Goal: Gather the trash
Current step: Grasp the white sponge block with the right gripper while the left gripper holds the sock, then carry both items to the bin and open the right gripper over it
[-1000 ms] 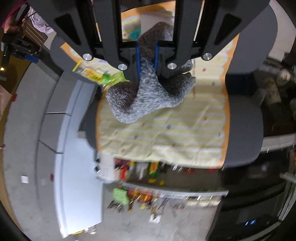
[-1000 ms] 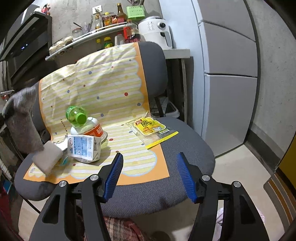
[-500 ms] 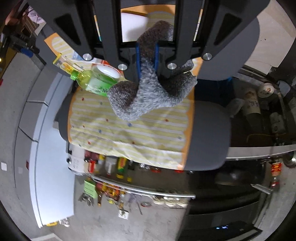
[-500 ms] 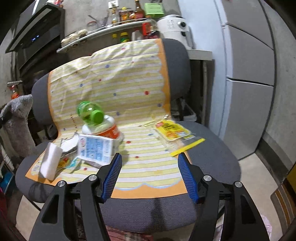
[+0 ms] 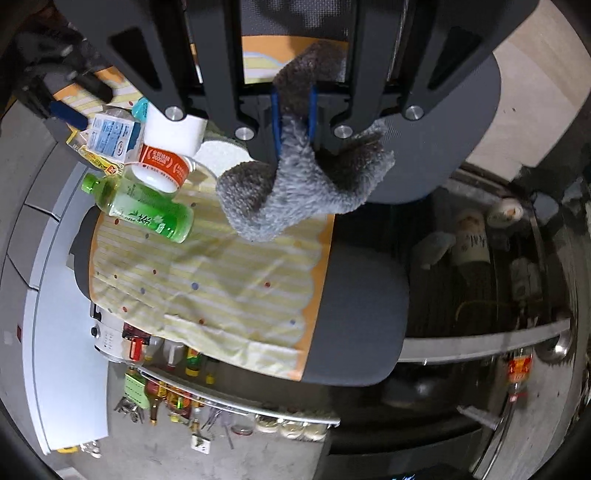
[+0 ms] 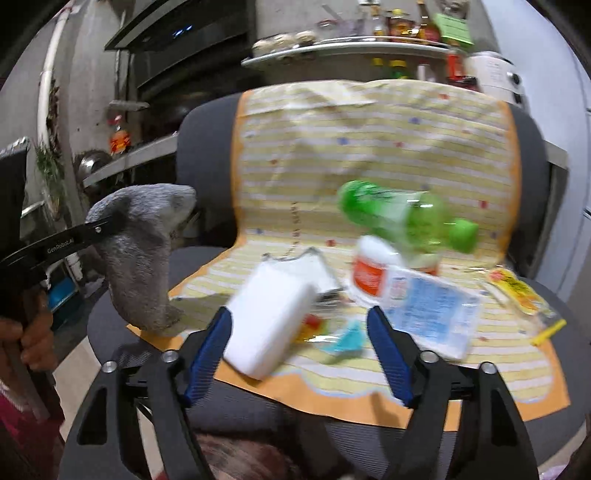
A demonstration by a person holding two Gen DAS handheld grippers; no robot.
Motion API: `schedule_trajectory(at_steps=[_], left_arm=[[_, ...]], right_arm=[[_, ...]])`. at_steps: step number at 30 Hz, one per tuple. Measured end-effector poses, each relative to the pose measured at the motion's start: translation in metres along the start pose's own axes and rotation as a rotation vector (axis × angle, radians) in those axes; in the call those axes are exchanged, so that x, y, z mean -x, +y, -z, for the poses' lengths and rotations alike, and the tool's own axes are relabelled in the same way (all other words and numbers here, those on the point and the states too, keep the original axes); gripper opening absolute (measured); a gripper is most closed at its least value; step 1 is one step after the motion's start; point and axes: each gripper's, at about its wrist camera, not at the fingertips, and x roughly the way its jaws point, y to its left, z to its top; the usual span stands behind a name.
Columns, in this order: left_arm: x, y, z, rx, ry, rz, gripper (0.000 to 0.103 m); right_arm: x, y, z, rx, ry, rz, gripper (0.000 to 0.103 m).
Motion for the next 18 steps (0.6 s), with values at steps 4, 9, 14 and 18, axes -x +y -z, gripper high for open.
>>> schedule_trajectory(at_steps=[4, 9, 14, 18], left_arm=[[-0.006, 0.013, 0.004, 0.027, 0.013, 0.012, 0.009], [-0.015, 0.018, 0.012, 0.041, 0.044, 0.041, 0.009], [-0.024, 0.021, 0.019, 0.061, 0.076, 0.067, 0.009], [-0.027, 0.019, 0.022, 0.068, 0.091, 0.078, 0.009]], right_arm=[[-0.029, 0.023, 0.003, 0.013, 0.03, 0.035, 0.086], [-0.062, 0.032, 0.012, -0.016, 0.095, 0.094, 0.087], [-0.079, 0.044, 0.019, 0.018, 0.128, 0.117, 0.089], [-0.091, 0.047, 0.019, 0.065, 0.132, 0.19, 0.089]])
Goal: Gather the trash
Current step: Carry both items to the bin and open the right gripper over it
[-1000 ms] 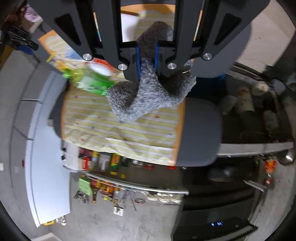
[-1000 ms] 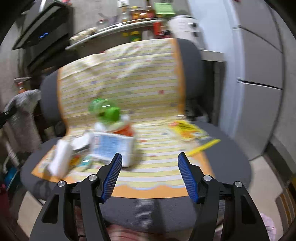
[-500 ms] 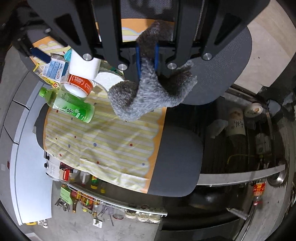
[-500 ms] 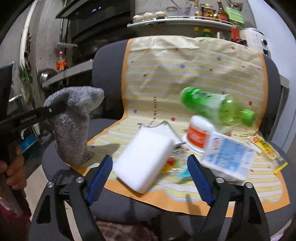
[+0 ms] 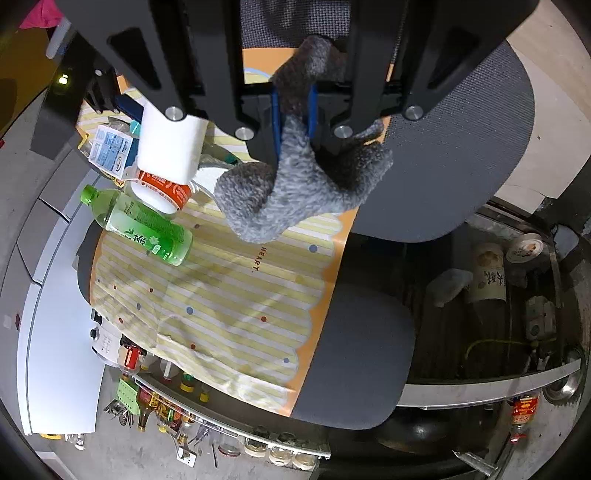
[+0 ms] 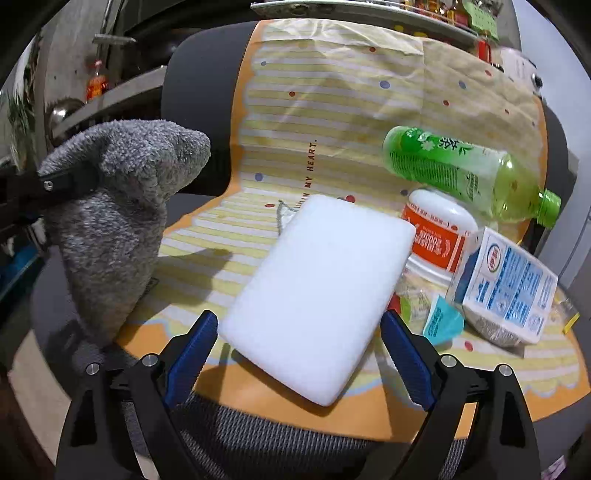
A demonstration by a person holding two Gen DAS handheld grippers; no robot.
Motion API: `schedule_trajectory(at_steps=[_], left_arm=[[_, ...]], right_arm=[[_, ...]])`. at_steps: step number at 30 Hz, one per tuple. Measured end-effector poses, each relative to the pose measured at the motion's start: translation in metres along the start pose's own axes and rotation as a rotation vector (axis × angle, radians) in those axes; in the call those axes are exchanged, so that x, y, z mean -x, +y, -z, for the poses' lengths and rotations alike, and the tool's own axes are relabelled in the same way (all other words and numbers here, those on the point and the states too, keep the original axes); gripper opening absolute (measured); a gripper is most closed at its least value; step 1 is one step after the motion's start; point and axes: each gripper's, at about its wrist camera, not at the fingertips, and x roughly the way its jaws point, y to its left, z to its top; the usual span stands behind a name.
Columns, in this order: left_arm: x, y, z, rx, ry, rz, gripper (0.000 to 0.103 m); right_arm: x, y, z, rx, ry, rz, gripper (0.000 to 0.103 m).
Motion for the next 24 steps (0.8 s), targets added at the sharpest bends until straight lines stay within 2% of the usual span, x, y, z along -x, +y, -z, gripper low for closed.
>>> schedule_trajectory(at_steps=[4, 5, 8, 12, 15, 18, 24], left_arm=[[-0.001, -0.005, 0.001, -0.012, 0.006, 0.006, 0.009], [0.0, -0.007, 0.001, -0.017, 0.005, 0.007, 0.009], [-0.001, -0.015, 0.0, -0.027, 0.009, 0.021, 0.009], [0.004, -0.033, -0.005, -0.06, 0.0, 0.06, 0.009], [0.011, -0.056, -0.012, -0.09, -0.015, 0.122, 0.009], [0.019, -0.093, -0.019, -0.141, -0.043, 0.209, 0.009], [0.026, -0.177, -0.014, -0.254, -0.035, 0.407, 0.009]], right_arm=[[0.008, -0.015, 0.002, -0.012, 0.002, 0.03, 0.085], [0.011, -0.02, 0.004, -0.004, 0.004, 0.026, 0.068], [0.025, -0.034, 0.007, -0.019, -0.01, 0.007, 0.063], [0.062, -0.063, 0.004, -0.048, -0.084, -0.04, 0.062], [0.099, -0.089, 0.001, -0.057, -0.147, -0.031, 0.062], [0.131, -0.119, 0.0, -0.065, -0.198, 0.022, 0.063], [0.192, -0.195, 0.023, -0.164, -0.231, 0.136, 0.064]])
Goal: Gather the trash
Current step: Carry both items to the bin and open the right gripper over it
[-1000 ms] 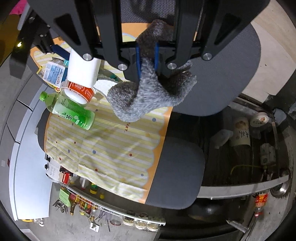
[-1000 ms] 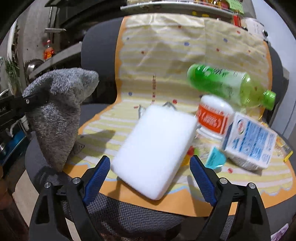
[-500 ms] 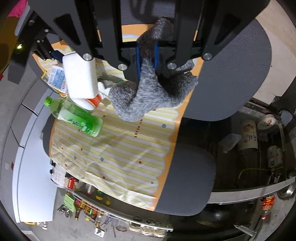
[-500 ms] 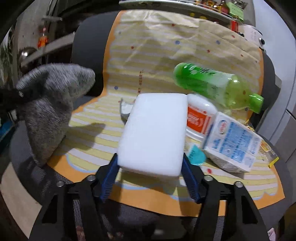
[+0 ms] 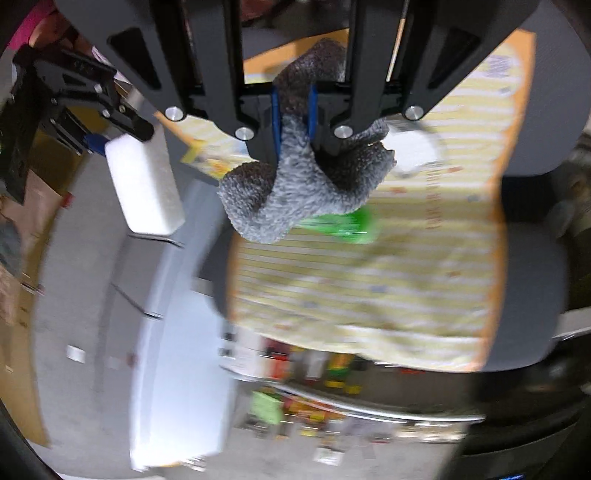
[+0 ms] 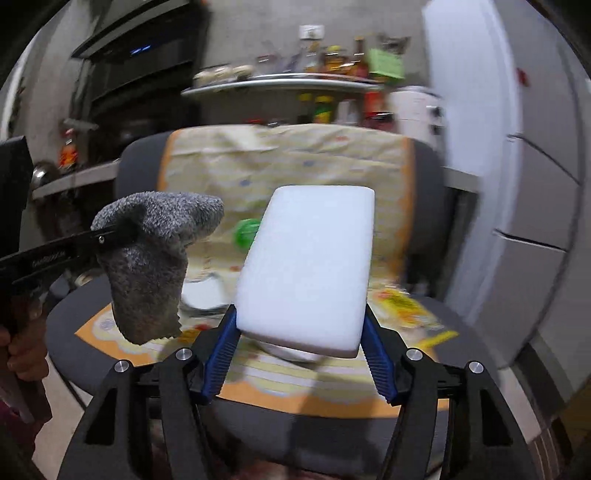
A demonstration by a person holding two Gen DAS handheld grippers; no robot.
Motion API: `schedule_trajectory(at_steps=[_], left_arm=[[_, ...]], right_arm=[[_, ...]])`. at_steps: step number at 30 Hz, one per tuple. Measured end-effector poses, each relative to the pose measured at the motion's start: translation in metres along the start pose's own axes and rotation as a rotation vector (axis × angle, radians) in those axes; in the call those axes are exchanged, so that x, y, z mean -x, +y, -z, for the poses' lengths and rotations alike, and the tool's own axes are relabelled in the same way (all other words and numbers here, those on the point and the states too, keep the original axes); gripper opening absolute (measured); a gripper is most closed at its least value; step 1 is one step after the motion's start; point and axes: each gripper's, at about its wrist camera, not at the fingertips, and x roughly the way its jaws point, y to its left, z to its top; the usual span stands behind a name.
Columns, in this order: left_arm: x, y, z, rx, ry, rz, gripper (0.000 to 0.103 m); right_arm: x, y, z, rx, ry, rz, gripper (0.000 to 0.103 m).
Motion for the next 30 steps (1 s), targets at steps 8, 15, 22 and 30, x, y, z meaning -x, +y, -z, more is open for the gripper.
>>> schedule_trajectory(at_steps=[8, 15, 22, 30], left_arm=[[-0.061, -0.135, 0.019, -0.166, 0.106, 0.287, 0.009], [-0.098, -0.223, 0.054, -0.244, 0.195, 0.455, 0.009], [-0.116, -0.256, 0.079, -0.274, 0.282, 0.498, 0.009], [-0.132, -0.28, 0.093, -0.326, 0.331, 0.52, 0.009]], right_arm=[[0.074, -0.118, 0.042, -0.115, 0.062, 0.287, 0.066], [0.118, -0.179, 0.096, -0.237, 0.122, 0.477, 0.068], [0.106, -0.215, 0.162, -0.371, 0.253, 0.53, 0.071], [0.091, -0.239, 0.2, -0.48, 0.33, 0.548, 0.08]])
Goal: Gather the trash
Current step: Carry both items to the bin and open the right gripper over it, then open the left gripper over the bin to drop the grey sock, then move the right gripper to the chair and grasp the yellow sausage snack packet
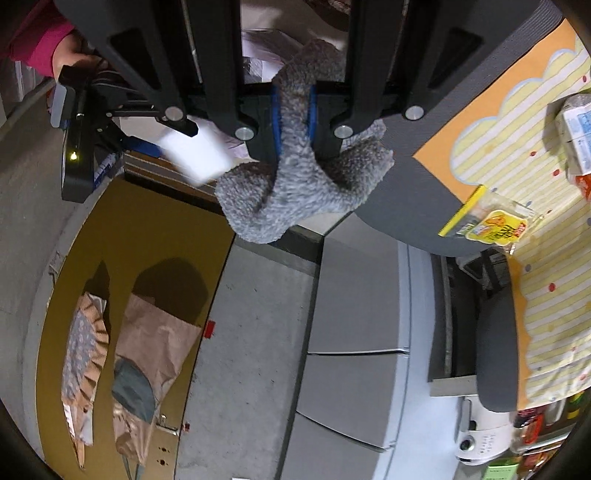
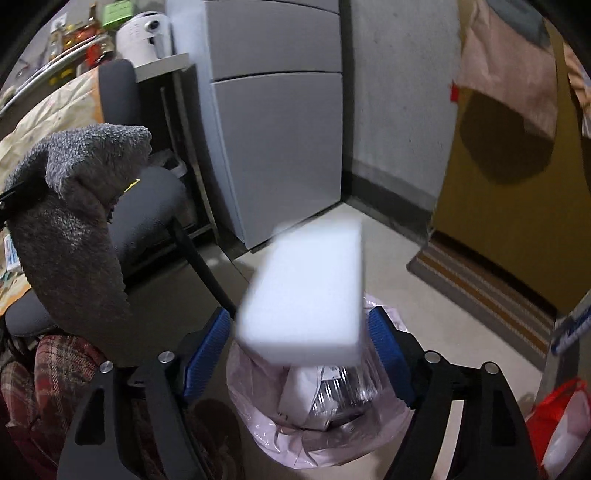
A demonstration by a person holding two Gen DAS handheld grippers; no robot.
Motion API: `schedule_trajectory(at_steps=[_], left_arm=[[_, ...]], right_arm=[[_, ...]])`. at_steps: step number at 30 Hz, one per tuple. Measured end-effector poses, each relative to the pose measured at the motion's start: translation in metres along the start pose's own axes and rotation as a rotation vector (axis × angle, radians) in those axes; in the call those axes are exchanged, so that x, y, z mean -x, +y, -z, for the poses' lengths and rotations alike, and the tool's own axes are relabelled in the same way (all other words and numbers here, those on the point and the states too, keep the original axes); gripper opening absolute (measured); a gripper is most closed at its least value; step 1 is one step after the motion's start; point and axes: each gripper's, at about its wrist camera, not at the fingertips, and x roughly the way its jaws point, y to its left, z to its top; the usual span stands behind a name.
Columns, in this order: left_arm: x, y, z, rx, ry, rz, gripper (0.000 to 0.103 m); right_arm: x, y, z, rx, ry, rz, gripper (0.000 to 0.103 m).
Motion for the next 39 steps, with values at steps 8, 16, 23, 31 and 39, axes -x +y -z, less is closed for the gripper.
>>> schedule_trajectory(at_steps=[8, 16, 23, 31, 39], left_arm=[[-0.018, -0.011, 0.003, -0.028, 0.057, 0.045, 0.009], [-0.038, -0.036, -0.009, -0.074, 0.09, 0.103, 0.009], [-0.074, -0.074, -0.022, -0.134, 0.158, 0.207, 0.012], [-0.106, -0.093, -0.013, -0.181, 0.25, 0.201, 0.074], [-0.061, -0.051, -0.017, -0.15, 0.118, 0.008, 0.074]], right_arm=[[0.029, -0.013, -0.022, -0.045, -0.123, 0.01, 0.082], [0.078, -0.026, -0.051, -0.079, -0.311, 0.023, 0.083], [0.096, -0.049, -0.058, -0.122, -0.382, 0.076, 0.085], [0.093, -0.068, -0.059, -0.168, -0.369, 0.087, 0.085], [0.091, -0.048, -0.059, -0.156, -0.366, 0.005, 0.085]])
